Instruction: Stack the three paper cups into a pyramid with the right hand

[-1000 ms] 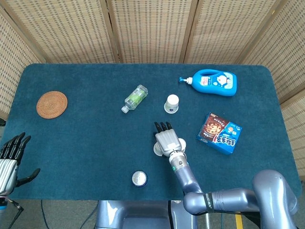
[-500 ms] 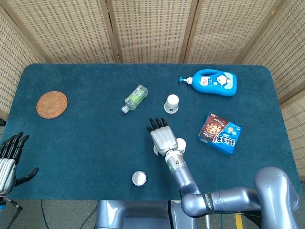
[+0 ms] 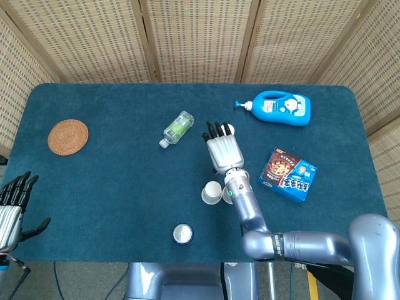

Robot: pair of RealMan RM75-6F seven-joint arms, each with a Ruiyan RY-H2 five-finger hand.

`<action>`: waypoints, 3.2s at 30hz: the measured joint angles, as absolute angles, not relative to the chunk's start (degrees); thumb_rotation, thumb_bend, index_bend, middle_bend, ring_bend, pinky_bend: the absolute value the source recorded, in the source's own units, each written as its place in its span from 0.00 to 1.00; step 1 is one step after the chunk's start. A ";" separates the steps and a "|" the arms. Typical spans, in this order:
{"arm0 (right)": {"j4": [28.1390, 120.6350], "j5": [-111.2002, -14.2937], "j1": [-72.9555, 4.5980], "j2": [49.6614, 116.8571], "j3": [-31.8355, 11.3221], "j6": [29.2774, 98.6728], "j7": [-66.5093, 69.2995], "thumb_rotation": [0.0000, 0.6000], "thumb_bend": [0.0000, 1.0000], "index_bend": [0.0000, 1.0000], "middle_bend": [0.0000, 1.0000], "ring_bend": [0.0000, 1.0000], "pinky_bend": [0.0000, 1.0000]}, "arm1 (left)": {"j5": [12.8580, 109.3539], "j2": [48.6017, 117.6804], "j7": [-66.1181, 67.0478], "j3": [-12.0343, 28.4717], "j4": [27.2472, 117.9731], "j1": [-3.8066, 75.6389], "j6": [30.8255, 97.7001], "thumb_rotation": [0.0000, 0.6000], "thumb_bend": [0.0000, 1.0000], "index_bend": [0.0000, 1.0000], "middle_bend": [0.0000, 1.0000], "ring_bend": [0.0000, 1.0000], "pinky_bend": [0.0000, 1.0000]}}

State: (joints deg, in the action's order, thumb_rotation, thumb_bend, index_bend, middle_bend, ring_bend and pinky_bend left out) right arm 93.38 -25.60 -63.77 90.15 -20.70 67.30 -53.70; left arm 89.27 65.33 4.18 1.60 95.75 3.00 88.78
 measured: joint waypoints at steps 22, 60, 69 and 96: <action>50.96 -22.46 -67.34 99.88 -20.70 41.30 -41.06 1.00 0.12 0.21 0.00 0.00 0.07 | 86.28 67.11 6.51 3.15 94.06 3.57 88.16 1.00 0.24 0.00 0.00 0.00 0.06; 35.97 -32.66 -68.39 108.38 -21.68 34.53 -31.51 1.00 0.11 0.60 0.08 0.00 0.15 | 86.36 67.32 6.64 2.52 93.86 3.68 87.53 1.00 0.24 0.00 0.00 0.00 0.06; 40.38 -30.24 -67.21 106.50 -21.83 36.90 -35.02 1.00 0.11 0.62 0.09 0.00 0.15 | 86.33 67.21 6.16 2.52 93.70 3.65 87.56 1.00 0.24 0.00 0.00 0.00 0.06; 93.86 -16.63 -64.20 84.97 -22.80 65.71 -50.94 1.00 0.11 0.62 0.10 0.00 0.16 | 90.47 65.62 4.36 0.76 95.62 2.81 89.67 1.00 0.24 0.00 0.00 0.00 0.06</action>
State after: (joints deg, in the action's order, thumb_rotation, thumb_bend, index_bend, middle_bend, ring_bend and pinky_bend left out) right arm 93.86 -16.63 -64.20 84.97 -22.80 65.71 -50.94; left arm 90.47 65.62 4.36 0.76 95.62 2.81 89.67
